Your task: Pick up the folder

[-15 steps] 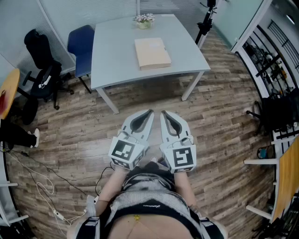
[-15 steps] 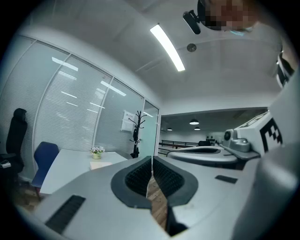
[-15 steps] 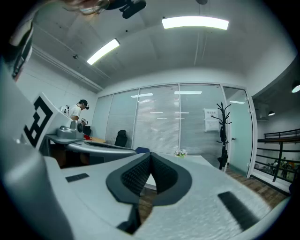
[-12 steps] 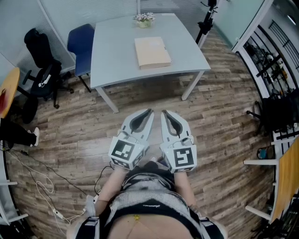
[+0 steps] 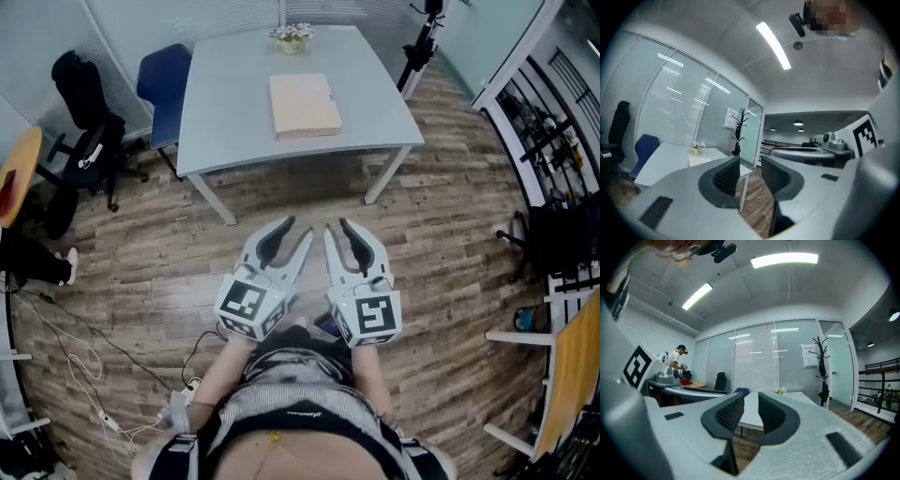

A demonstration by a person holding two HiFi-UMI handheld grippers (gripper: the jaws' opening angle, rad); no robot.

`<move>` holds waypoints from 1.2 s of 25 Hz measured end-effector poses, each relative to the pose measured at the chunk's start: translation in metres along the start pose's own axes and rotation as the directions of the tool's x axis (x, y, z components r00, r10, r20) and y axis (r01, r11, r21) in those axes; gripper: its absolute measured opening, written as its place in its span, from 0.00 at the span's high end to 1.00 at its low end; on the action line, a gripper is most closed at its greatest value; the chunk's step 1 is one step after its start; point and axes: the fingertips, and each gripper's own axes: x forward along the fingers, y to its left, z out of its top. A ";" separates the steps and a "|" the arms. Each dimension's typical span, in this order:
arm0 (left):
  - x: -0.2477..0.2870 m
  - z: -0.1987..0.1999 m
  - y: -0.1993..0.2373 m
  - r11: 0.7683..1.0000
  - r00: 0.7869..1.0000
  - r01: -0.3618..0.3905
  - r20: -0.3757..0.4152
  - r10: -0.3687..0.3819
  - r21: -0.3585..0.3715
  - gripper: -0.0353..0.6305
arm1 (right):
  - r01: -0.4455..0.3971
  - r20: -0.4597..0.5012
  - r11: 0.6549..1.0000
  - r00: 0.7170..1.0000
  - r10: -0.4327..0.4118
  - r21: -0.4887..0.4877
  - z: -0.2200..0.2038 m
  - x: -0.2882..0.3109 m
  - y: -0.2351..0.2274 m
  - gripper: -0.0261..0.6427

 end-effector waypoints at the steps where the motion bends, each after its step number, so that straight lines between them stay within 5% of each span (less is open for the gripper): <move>1: 0.003 -0.001 0.000 1.000 1.000 -0.004 -0.001 0.004 0.000 0.77 | -0.003 0.001 1.000 1.000 0.003 0.001 0.000 0.001 -0.004 0.82; 14: 0.053 -0.001 0.042 0.997 0.999 -0.033 0.000 0.033 -0.076 0.77 | 0.011 0.011 0.999 1.000 -0.012 0.035 -0.001 0.047 -0.043 0.81; 30: 0.196 0.021 0.187 0.992 0.999 0.035 -0.010 -0.036 -0.118 0.77 | 0.070 -0.020 0.997 0.997 -0.069 0.028 0.004 0.236 -0.112 0.79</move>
